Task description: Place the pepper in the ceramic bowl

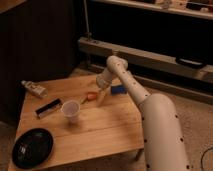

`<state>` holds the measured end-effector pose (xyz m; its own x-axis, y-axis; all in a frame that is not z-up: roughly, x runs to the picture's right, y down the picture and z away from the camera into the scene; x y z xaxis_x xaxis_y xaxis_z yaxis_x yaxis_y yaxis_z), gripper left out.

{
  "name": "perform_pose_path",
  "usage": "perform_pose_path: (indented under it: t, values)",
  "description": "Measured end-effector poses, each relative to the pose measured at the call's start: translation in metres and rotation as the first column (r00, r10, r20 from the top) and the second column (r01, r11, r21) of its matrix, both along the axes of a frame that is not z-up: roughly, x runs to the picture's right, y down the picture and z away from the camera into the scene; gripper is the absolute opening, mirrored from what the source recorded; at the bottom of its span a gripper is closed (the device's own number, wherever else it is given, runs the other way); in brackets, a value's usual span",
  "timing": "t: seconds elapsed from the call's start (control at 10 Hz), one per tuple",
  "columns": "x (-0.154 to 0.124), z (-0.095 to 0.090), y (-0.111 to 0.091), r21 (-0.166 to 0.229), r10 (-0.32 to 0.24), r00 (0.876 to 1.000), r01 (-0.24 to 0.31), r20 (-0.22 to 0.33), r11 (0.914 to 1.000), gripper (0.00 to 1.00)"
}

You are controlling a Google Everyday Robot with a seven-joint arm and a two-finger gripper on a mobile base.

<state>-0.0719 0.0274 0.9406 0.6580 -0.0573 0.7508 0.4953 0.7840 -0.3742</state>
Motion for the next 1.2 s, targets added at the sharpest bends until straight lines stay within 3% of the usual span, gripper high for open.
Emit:
perform_pose_path:
  t: [0.2,0.3,0.8,0.9,1.2]
  values:
    - [0.001,0.007,0.002,-0.007,0.009,1.0,-0.009,-0.008,0.9999,0.79]
    - [0.0,0.01,0.004,-0.012,0.009,1.0,-0.009,-0.008,0.9999,0.74]
    - [-0.001,0.021,0.013,-0.049,-0.013,1.0,0.012,-0.005,0.9987,0.19]
    - [-0.002,0.02,0.014,-0.053,-0.022,1.0,0.021,-0.001,0.9984,0.14]
    - [-0.004,0.018,0.017,-0.062,-0.045,0.999,0.045,0.013,0.9971,0.13]
